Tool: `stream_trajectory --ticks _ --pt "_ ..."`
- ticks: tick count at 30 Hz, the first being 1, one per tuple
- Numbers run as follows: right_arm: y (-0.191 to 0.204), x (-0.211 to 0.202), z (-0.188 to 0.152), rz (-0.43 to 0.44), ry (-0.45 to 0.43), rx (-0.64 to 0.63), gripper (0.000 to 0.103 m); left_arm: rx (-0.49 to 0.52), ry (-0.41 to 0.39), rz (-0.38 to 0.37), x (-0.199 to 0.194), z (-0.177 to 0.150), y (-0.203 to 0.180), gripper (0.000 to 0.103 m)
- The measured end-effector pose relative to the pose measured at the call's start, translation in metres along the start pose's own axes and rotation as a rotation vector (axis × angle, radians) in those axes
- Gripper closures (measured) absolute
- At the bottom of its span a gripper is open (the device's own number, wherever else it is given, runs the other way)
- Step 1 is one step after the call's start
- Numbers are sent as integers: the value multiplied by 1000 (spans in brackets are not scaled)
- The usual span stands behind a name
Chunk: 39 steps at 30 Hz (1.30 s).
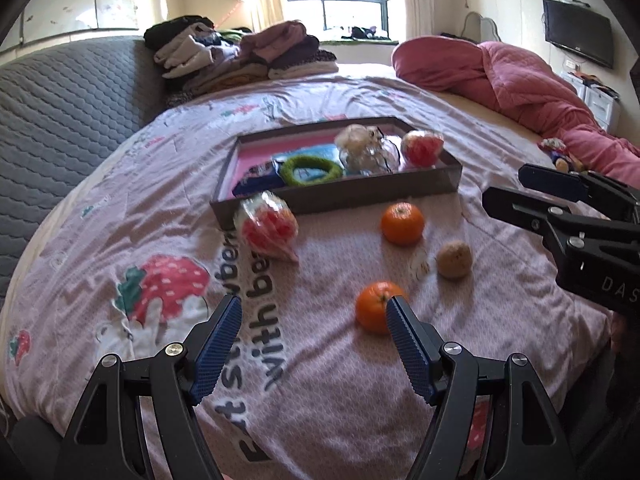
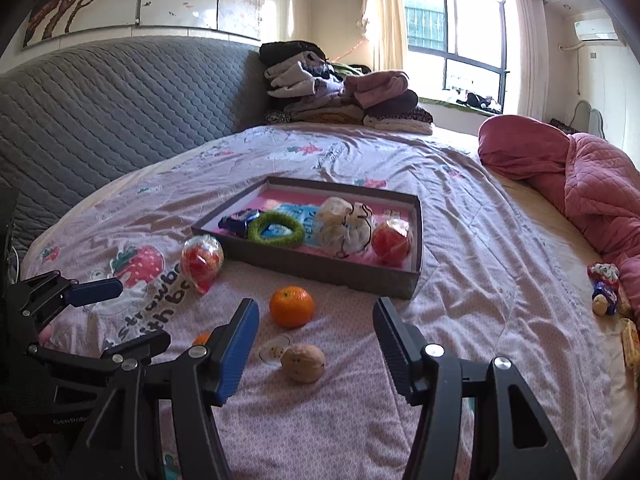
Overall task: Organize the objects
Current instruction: 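Move left gripper to an orange while right gripper approaches the walnut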
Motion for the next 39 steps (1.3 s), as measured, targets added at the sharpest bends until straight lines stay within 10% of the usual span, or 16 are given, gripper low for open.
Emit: stream_trajectory --ticks 39 --pt "-8 23 -45 -36 194 -30 44 15 82 -118 15 -17 -20 27"
Point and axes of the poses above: each gripper's, at about its wrist camera, not at the fingertips, and x roughly the way its jaws point, y to its left, z to its top, the point moved 6 cm from there along x, roughly the way its jaws point, and after that the axes turned 15 degrees about x, right-handed, at the moved point
